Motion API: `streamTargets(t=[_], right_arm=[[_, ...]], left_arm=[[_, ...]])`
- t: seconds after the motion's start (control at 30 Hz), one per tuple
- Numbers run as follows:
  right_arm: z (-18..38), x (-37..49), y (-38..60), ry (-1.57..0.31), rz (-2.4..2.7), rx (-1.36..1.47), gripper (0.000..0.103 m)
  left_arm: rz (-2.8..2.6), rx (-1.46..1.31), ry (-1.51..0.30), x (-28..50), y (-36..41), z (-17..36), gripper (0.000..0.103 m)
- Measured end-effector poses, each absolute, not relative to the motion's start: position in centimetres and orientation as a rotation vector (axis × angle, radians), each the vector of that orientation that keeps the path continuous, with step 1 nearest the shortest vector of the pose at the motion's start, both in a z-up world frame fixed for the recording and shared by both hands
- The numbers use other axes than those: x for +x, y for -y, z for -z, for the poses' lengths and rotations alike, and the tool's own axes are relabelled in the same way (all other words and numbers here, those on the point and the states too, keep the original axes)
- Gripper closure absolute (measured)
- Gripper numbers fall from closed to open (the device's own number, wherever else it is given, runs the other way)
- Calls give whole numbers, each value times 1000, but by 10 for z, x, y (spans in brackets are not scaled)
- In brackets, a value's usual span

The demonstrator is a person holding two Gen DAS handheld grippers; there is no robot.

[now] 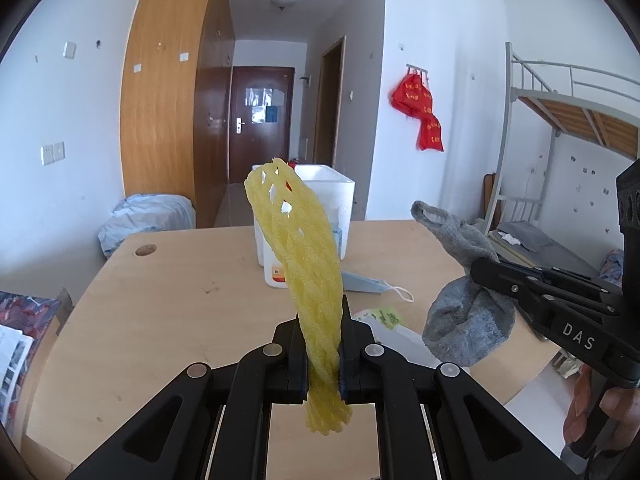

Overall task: Organize soft objects
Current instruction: 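Carry the foam net and sock toward the white foam box with both grippers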

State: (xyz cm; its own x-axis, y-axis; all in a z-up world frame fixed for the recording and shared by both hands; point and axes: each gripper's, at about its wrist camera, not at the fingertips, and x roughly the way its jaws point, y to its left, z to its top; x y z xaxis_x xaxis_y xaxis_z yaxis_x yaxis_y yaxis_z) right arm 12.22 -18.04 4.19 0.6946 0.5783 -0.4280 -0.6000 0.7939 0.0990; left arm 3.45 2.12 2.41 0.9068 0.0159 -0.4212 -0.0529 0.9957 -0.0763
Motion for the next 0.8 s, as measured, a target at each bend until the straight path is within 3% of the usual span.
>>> streamTargets(t=[0.8], right_arm=[[-44,142,212,-451,-549,-31,93]], left_arm=[[-103,-83,-448,45,-41,-25,93]])
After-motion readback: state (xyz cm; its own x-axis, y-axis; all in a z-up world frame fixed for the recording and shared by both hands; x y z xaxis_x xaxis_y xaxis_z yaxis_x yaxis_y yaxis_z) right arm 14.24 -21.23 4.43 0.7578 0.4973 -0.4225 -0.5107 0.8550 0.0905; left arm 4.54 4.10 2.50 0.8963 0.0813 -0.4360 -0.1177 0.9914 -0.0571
